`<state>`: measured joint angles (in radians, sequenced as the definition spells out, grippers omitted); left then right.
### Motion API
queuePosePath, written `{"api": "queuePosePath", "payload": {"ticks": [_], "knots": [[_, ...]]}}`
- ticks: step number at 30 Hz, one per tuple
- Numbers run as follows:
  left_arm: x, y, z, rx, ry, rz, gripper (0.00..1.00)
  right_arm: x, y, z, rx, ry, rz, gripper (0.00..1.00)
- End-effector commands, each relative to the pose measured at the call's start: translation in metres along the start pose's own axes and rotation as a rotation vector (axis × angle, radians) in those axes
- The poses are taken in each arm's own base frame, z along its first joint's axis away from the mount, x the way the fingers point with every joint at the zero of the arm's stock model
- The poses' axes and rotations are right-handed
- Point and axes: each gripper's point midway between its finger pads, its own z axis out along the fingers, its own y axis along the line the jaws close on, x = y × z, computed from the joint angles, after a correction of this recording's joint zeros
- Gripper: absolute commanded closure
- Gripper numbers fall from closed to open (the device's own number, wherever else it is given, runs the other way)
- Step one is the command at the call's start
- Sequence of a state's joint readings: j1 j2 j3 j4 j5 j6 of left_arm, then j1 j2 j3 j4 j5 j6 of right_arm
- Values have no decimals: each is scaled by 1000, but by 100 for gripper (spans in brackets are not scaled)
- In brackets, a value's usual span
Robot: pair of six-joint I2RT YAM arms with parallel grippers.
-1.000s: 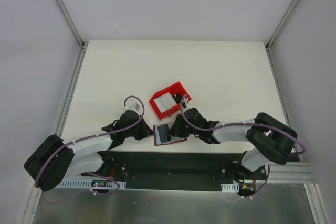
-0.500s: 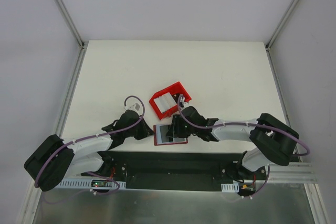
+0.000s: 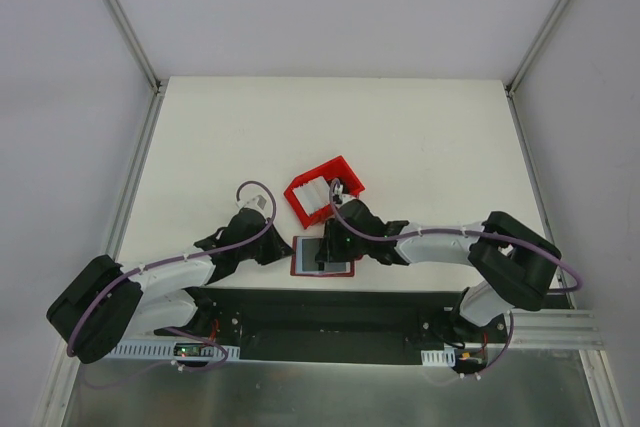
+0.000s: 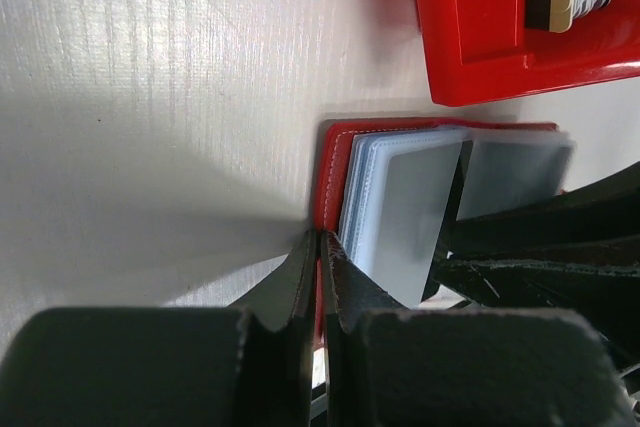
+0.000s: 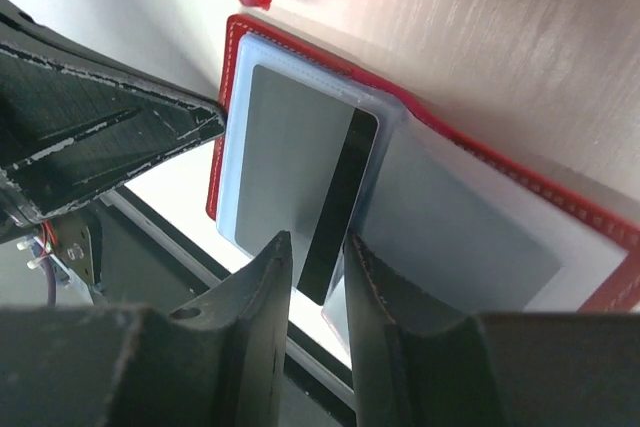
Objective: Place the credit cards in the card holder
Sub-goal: Insert the credit card into the card holder, then pick up the credit card from the storage box.
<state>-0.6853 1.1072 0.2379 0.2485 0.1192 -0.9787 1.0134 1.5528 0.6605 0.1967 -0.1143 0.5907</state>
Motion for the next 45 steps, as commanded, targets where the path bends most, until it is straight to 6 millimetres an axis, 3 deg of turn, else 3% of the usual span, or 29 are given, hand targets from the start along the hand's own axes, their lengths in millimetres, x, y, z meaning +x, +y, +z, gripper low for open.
{"api": "queuePosePath", "payload": {"ticks": [1, 8, 10, 16, 22, 31, 36, 40, 45], "knots": [[0, 7, 1, -40, 5, 15, 100, -10, 32, -3, -63, -15, -41, 71], [1, 8, 1, -41, 7, 15, 100, -10, 47, -1, -100, 20, -49, 73], [1, 8, 1, -38, 8, 17, 100, -9, 47, 2, -100, 30, -46, 78], [1, 8, 0, -35, 5, 14, 100, -6, 47, 8, -100, 58, -44, 79], [2, 12, -2, -41, -5, 5, 100, -17, 31, -4, -41, 10, -66, 69], [-12, -2, -12, 3, -70, 3, 100, -72, 35, -63, -44, -138, -203, 44], [-18, -8, -15, 14, -91, 6, 100, -117, 32, -82, -20, -188, -234, 34], [-19, -11, -16, 17, -92, 10, 100, -149, 25, -83, 19, -204, -251, 28], [-20, -12, -16, 16, -93, 17, 100, -171, 17, -66, 46, -142, -264, 22]]}}
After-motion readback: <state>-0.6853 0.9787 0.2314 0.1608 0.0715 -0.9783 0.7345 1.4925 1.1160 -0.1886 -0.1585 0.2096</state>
